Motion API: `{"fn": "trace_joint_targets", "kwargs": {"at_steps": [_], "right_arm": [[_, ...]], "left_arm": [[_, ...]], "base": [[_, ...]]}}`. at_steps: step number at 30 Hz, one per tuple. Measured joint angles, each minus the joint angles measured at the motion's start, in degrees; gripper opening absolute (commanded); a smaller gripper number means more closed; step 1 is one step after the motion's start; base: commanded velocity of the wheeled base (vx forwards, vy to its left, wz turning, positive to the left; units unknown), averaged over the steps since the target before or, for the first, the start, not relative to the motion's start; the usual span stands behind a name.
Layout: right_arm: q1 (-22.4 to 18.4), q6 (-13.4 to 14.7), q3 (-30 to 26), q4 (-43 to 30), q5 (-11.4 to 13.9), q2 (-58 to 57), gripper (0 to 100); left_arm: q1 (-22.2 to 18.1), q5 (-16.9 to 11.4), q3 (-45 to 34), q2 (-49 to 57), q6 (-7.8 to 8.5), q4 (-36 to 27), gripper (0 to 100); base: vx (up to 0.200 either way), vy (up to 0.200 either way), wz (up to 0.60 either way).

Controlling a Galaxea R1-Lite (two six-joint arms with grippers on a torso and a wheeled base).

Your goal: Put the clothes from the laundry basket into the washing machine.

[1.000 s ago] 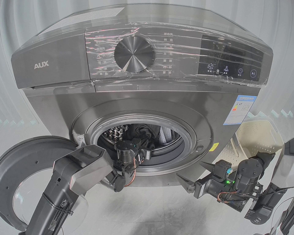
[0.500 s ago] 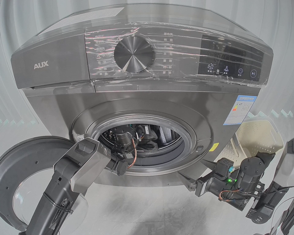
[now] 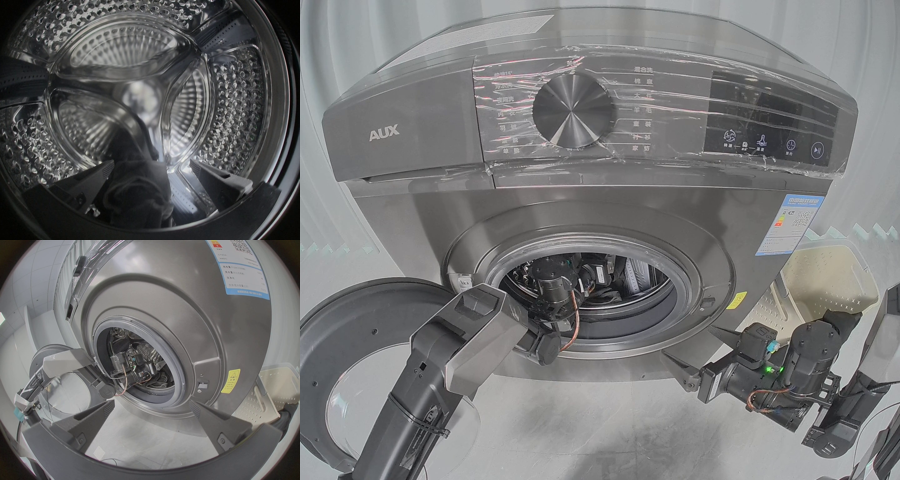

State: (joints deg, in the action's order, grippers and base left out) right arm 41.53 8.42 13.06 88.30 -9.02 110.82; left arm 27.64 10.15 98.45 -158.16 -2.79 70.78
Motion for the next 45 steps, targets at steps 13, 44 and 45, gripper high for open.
{"fn": "trace_joint_targets", "kwargs": {"at_steps": [13,44,45], "right_arm": [[-0.5,0.0,-0.4,0.0,0.3,-1.6,100],[-4.2,-2.3,-11.9,-0.8,0.1,-17.7,100],[-4.4,-2.3,-12.0,-0.7,0.0,-18.0,100]], "left_arm": [[5.0,-0.6,-22.2,7.3,-0.46,5.4,100],[19.3,2.2,-79.6,47.5,-9.47,18.0,100],[19.6,2.8,-81.0,49.3,-9.08,17.9,100]], "base": [[0.000,0.000,0.00],[0.000,0.000,0.00],[0.000,0.000,0.00]]}}
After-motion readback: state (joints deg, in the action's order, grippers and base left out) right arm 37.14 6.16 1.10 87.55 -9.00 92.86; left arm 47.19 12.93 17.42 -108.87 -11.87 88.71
